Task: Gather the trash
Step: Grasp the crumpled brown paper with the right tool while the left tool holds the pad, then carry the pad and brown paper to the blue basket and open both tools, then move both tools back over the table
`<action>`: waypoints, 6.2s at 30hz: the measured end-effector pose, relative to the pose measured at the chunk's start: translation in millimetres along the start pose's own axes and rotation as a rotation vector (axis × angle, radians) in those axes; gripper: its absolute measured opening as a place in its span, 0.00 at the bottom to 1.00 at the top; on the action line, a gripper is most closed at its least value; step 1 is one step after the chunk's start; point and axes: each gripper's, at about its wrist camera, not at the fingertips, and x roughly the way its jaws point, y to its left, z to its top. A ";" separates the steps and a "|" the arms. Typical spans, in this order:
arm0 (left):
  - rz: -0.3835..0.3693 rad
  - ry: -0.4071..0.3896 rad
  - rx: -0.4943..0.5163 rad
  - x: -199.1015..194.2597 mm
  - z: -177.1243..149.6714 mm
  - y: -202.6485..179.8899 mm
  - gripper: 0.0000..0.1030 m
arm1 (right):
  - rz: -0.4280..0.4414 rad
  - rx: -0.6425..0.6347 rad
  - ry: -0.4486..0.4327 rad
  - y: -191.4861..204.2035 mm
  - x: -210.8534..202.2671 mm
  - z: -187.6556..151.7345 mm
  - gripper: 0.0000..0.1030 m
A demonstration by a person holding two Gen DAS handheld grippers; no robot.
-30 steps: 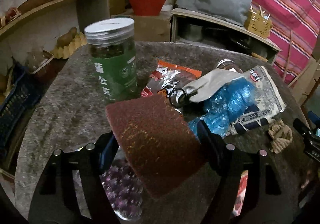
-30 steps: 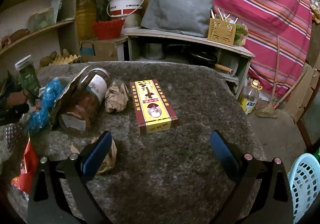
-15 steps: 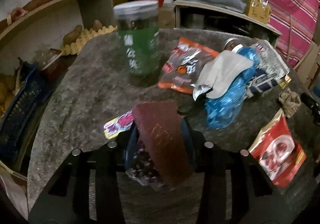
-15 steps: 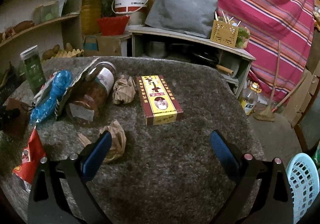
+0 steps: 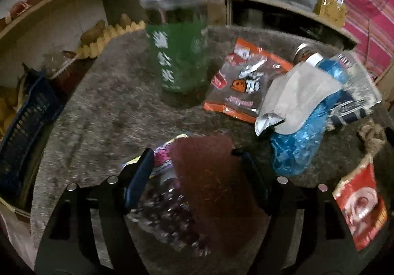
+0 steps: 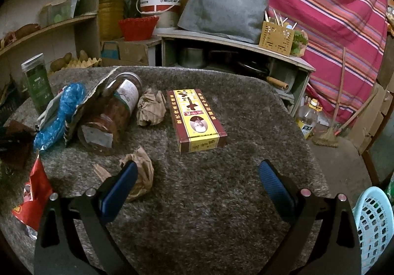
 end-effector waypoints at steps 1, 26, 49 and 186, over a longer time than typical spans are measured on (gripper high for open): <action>0.029 0.000 0.019 4.1 -0.1 -5.2 0.70 | 0.003 0.002 0.001 -0.6 0.2 -0.2 0.94; -0.017 -0.181 -0.001 -60.9 -2.5 17.2 0.53 | 0.022 0.008 -0.004 -4.0 1.1 3.2 0.94; -0.033 -0.192 -0.041 -51.4 -4.5 34.8 0.53 | 0.071 -0.056 0.096 46.7 14.0 0.9 0.94; -0.139 -0.394 0.009 -128.5 -10.8 -78.4 0.95 | -0.009 0.091 -0.130 -52.3 -89.9 -6.6 0.94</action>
